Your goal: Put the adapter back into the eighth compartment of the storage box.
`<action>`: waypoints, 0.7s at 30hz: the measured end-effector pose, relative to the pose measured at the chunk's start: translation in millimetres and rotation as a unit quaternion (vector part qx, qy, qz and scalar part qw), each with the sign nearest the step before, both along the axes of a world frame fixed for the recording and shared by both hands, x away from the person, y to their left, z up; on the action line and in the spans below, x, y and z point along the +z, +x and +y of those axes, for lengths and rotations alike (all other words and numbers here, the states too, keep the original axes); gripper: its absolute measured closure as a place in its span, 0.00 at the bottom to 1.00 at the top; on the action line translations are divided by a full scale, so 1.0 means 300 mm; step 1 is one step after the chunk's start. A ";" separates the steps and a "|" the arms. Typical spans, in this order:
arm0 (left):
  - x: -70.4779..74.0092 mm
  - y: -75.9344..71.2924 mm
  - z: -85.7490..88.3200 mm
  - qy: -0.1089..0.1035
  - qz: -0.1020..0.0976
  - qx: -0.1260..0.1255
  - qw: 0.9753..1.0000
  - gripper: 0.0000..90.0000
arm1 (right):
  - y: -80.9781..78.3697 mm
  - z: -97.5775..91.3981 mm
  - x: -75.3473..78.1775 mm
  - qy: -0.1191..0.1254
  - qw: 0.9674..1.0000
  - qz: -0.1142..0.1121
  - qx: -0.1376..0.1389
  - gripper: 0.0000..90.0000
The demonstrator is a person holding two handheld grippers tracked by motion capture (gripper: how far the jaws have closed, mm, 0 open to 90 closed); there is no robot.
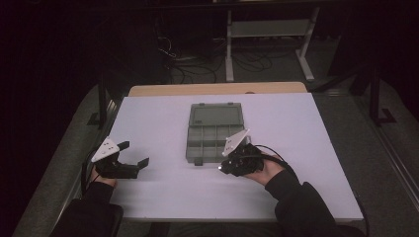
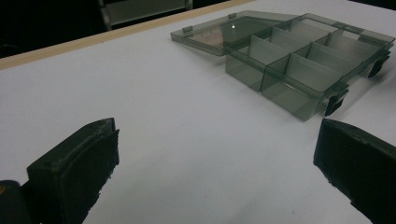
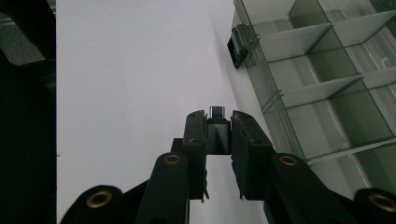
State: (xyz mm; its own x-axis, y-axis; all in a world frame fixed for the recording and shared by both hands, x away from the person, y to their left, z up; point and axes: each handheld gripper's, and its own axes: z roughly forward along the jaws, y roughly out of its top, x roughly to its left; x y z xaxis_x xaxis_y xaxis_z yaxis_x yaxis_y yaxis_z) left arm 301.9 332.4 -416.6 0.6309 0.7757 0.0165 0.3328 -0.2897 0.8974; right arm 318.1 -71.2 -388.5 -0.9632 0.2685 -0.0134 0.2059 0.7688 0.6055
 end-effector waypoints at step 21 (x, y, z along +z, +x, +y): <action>0.000 0.000 0.000 0.000 0.001 0.000 1.000 0.00 | 0.024 -0.047 0.034 0.016 1.000 -0.008 -0.021 0.83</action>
